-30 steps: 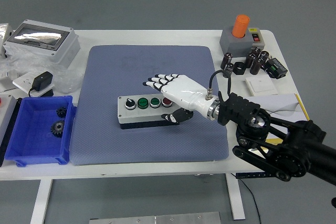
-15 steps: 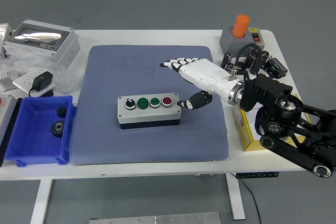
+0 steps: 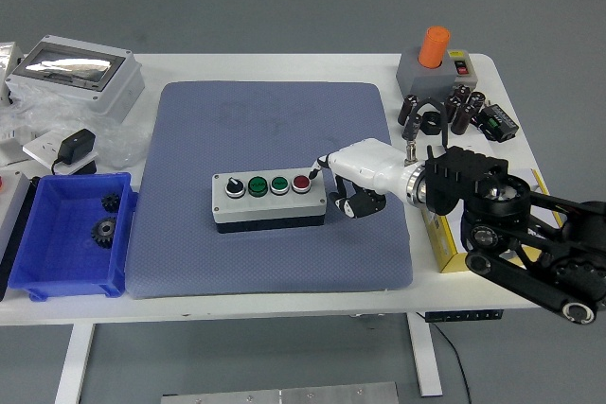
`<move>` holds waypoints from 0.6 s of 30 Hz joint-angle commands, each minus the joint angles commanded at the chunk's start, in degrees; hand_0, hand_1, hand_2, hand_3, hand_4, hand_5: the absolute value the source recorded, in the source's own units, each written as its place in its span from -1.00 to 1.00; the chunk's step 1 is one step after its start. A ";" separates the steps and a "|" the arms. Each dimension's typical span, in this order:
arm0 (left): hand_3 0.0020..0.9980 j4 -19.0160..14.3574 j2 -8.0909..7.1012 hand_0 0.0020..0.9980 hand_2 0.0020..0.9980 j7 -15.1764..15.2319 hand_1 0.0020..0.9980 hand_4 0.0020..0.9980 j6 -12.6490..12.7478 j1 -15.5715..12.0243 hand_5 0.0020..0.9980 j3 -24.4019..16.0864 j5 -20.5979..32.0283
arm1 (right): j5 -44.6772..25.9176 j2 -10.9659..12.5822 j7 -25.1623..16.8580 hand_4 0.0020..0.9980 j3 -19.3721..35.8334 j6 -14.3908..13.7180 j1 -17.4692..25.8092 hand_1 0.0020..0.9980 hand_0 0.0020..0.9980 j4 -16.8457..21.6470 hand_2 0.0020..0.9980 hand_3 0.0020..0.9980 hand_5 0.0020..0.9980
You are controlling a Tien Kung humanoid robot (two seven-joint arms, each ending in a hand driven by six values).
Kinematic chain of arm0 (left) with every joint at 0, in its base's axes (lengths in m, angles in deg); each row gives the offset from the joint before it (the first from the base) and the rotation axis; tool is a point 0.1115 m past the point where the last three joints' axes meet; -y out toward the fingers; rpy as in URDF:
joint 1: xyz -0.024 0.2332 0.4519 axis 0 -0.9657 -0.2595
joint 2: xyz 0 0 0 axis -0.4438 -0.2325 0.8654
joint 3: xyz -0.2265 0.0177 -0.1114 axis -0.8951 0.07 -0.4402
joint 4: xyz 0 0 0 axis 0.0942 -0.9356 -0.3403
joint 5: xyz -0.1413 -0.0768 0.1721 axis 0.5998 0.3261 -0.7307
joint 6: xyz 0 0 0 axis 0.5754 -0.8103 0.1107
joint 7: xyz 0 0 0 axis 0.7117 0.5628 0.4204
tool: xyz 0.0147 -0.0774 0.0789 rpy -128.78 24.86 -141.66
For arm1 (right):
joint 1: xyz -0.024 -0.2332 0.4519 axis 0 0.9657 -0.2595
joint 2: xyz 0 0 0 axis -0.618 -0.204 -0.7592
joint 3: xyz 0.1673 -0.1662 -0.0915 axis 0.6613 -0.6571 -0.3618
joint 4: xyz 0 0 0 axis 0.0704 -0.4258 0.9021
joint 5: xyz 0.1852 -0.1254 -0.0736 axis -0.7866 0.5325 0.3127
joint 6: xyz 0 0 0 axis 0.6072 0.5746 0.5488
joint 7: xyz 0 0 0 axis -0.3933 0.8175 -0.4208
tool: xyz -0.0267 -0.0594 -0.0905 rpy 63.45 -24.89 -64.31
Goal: Pick up the button,place it on the desk,press the button,press the button
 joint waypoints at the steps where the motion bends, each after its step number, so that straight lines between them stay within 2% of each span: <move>1: 0.44 0.00 0.01 0.32 0.22 0.00 0.23 0.85 -0.01 0.02 0.19 -0.02 -0.03 | 0.01 -0.12 -0.03 -0.47 -0.09 -0.13 -0.01 -0.58 -0.66 -0.11 -0.56 0.56 -0.93; 18: 0.44 0.00 0.01 0.32 0.22 -0.01 0.23 0.87 -0.04 0.01 0.23 0.13 0.13 | 0.49 -2.96 0.50 -0.49 -2.35 -2.11 -0.21 -0.60 -0.68 -3.26 -0.56 0.57 -0.94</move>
